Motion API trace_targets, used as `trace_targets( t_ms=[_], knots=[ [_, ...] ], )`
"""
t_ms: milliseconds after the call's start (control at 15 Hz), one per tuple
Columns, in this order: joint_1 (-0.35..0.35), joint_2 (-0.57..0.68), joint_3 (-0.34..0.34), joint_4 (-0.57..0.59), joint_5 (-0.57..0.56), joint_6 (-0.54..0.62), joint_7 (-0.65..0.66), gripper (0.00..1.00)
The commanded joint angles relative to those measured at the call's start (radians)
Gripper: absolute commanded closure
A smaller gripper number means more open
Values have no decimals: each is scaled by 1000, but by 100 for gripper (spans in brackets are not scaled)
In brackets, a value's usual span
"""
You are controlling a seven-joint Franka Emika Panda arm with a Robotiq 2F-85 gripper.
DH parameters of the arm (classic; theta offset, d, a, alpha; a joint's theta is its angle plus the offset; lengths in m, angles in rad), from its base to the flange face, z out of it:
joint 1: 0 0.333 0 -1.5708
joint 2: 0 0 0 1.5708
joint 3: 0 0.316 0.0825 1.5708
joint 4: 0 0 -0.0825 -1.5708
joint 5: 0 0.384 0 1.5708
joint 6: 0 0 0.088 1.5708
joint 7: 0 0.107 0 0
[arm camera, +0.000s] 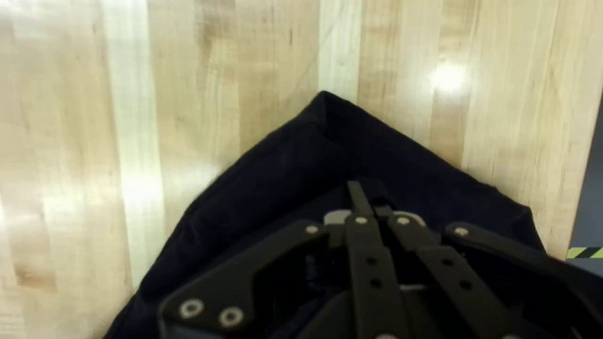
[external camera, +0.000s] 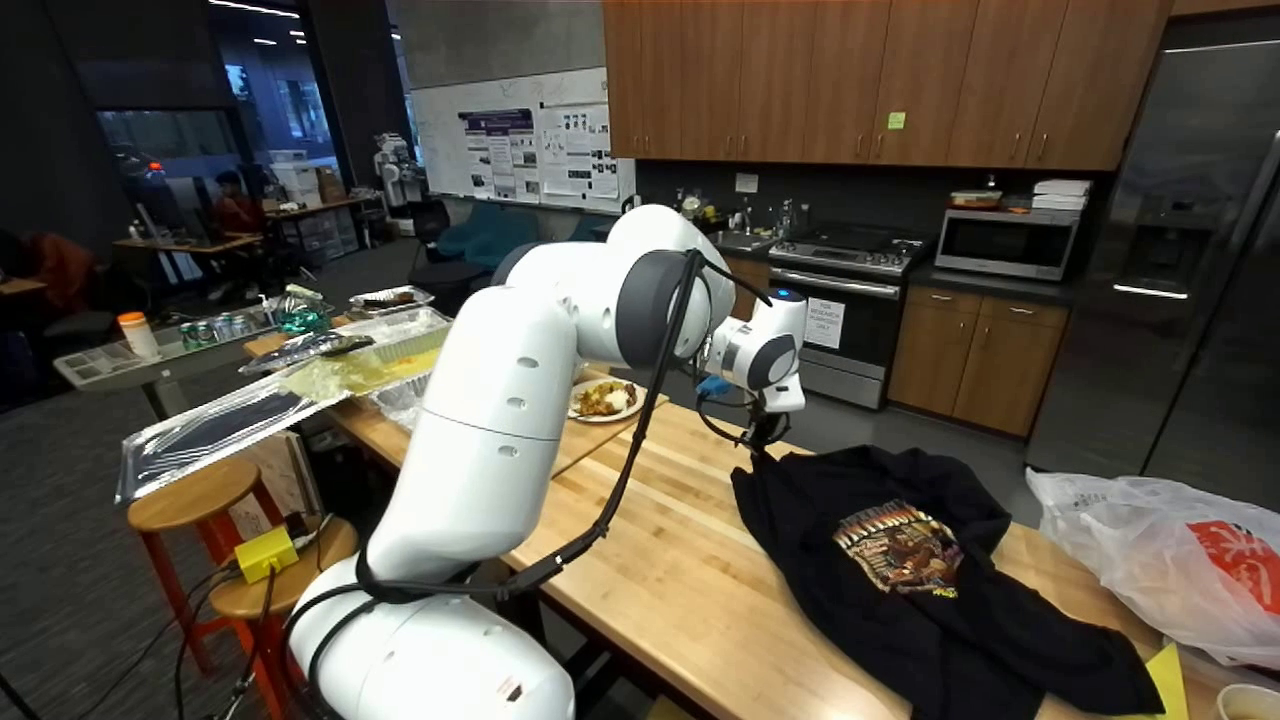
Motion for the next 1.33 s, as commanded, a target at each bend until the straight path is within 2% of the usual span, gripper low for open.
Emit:
trace_targets(
  t_ms=[0,333,667,1000,1067,1200,1267],
  knots=[
    [34,-106,3,-96,-18,-30,-41,100],
    [67,-171,22,-138,-45,-100,-104,100],
    [40,-198,96,-159,79,-334,-328,100],
    [21,-163,99,-105,192,-622,-464,100],
    [19,-151,92,-91,194,-666,-481,73],
    [15,-144,69,-70,178,-689,-503,69],
    [15,-148,49,-63,151,-665,-488,62]
  ],
)
